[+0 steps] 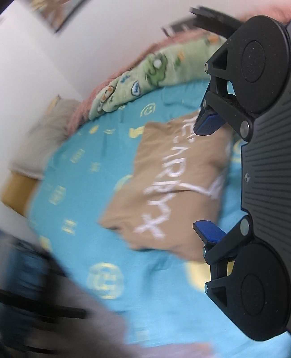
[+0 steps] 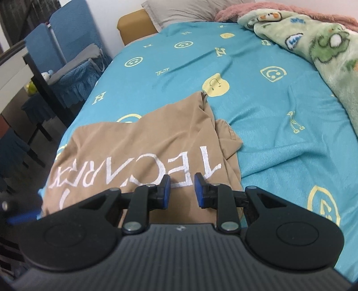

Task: Fold clothes
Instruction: 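Open both grippers and release the flipped shirt, lettering side up, then grasp the folded shirt bundle with both grippers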

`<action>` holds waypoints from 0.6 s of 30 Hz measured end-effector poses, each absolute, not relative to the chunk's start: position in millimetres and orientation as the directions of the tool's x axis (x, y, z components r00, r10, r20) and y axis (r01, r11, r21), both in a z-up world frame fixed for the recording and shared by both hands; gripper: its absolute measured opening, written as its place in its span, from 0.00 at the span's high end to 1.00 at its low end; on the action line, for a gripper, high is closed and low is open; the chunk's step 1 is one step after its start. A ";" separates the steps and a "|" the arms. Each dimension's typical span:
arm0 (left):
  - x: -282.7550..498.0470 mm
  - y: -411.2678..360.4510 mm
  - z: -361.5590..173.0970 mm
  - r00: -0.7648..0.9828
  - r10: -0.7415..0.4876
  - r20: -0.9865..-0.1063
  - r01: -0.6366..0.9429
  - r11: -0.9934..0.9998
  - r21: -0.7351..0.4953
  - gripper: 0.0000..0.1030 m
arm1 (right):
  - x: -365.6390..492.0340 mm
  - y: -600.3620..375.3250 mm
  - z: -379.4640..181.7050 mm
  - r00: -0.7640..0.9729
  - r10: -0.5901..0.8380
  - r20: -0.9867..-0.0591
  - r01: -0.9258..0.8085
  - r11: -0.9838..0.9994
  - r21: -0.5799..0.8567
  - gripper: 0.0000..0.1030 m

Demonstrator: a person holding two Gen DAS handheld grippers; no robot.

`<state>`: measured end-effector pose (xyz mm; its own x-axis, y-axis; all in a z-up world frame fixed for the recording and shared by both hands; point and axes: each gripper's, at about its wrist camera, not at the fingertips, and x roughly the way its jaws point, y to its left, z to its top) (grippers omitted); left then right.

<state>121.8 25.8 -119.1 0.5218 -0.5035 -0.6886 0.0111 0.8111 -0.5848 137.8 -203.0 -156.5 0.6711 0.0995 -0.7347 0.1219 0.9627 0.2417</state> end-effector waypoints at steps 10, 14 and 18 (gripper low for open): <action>152.5 54.0 -172.6 0.502 -0.559 -0.660 -0.247 0.639 -0.729 0.16 | 137.1 -199.4 -157.2 0.675 0.082 -0.733 0.138 0.962 0.234 0.74; 147.7 60.5 -168.3 0.569 -0.584 -0.579 -0.216 0.573 -0.790 0.16 | 137.0 -200.0 -157.1 0.675 0.078 -0.733 0.142 0.962 0.233 0.74; 149.6 55.5 -171.0 0.552 -0.578 -0.601 -0.205 0.605 -0.769 0.21 | 136.3 -202.3 -156.8 0.676 0.084 -0.733 0.152 0.956 0.250 0.74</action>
